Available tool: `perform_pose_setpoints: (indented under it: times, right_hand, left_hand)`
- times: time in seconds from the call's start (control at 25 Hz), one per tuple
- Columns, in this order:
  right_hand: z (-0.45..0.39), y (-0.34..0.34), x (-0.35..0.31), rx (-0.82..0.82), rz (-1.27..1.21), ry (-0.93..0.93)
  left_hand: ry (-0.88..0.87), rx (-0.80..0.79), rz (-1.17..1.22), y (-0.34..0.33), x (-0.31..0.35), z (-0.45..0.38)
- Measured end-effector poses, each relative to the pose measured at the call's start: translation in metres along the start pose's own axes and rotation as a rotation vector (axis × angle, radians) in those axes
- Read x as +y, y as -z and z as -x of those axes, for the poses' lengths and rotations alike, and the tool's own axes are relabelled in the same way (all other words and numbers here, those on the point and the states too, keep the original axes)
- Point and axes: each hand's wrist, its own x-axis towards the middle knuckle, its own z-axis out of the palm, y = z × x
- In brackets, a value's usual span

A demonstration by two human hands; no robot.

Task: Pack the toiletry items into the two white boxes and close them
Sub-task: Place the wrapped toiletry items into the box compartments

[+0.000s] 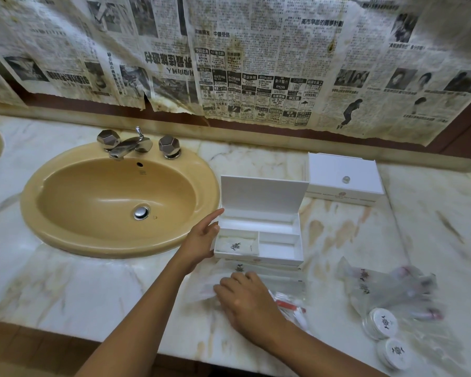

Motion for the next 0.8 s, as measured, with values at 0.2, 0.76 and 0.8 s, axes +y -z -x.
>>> perform_pose_setpoints:
  times: [0.2, 0.76, 0.8]
  right_hand:
    - [-0.008, 0.049, 0.019, 0.247, -0.056, -0.078]
    - [-0.039, 0.026, 0.064, 0.002, 0.182, -0.035]
    - [-0.04, 0.025, 0.063, -0.015, 0.165, -0.054]
  left_hand:
    - [-0.018, -0.024, 0.0, 0.005, -0.004, -0.003]
    - [0.025, -0.004, -0.062, 0.003, 0.001, -0.002]
    - [0.027, -0.006, -0.058, 0.004, 0.001, -0.003]
